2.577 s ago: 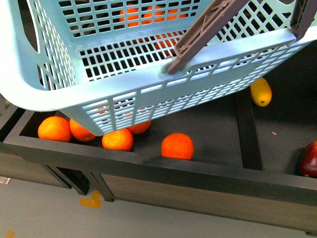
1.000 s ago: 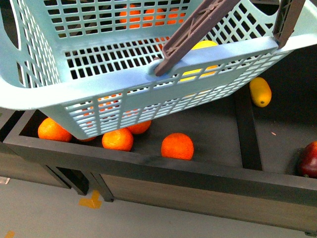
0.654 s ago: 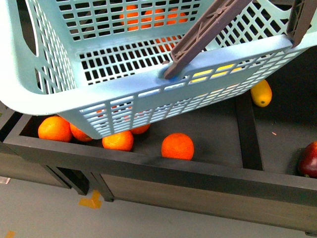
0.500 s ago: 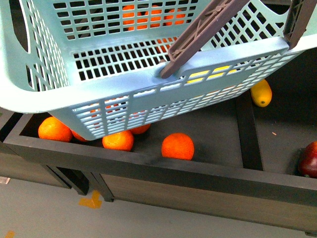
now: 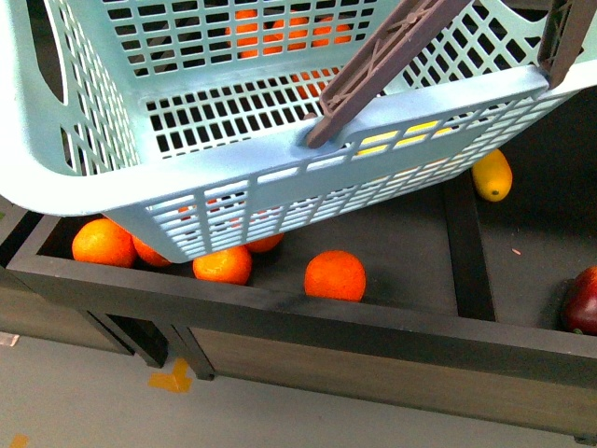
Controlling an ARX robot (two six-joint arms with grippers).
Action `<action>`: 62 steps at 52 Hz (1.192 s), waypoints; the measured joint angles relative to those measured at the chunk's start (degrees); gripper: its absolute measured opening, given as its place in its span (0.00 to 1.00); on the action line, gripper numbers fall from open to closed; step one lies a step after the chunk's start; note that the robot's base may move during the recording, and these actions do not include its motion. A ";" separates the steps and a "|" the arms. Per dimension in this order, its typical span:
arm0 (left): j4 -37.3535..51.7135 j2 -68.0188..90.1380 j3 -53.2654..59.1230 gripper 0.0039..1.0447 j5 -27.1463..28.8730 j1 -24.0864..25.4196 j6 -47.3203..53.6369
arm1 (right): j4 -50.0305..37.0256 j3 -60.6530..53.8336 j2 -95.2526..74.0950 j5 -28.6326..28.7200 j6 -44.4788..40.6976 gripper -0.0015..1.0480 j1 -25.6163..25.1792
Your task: Pick mango and avocado into basket
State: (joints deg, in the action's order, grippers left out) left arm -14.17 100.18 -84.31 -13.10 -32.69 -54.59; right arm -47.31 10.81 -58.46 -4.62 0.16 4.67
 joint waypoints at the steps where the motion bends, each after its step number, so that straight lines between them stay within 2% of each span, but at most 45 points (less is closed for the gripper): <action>1: 0.00 0.00 0.00 0.04 0.04 0.00 0.00 | 0.02 0.00 0.02 -0.02 0.00 0.22 -0.04; 9: 0.00 0.00 0.00 0.04 0.15 0.00 0.13 | 0.07 -0.02 0.04 0.00 0.00 0.54 -0.11; 17: 0.00 0.00 0.00 0.04 0.17 0.00 0.13 | 0.07 -0.02 0.04 0.00 0.00 0.80 -0.11; 22: 0.00 0.00 0.00 0.04 0.15 -0.02 0.11 | 0.07 -0.02 0.09 -0.04 0.02 0.93 -0.17; 32: 0.00 0.00 0.02 0.04 -1.20 -0.83 -0.55 | 0.07 -0.04 0.24 -0.02 0.00 0.92 -0.31; 62: 0.00 0.00 0.04 0.04 0.37 0.00 0.31 | 0.13 -0.22 0.31 0.17 0.00 0.92 -0.28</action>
State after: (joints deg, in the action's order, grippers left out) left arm -14.17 100.18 -84.27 -12.73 -32.69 -54.28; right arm -47.18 10.59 -58.15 -4.45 0.16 4.38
